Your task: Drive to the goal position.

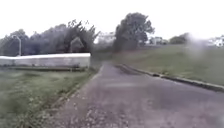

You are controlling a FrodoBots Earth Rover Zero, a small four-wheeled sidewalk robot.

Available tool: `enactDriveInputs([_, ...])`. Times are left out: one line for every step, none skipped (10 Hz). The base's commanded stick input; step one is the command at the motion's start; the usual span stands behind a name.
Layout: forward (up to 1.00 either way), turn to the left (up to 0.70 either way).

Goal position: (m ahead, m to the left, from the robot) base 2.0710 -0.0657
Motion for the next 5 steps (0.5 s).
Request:
enactDriveInputs([0.70, 0.00])
enactDriveInputs([0.70, 0.00])
enactDriveInputs([0.70, 0.00])
enactDriveInputs([0.70, 0.00])
enactDriveInputs([0.70, 0.00])
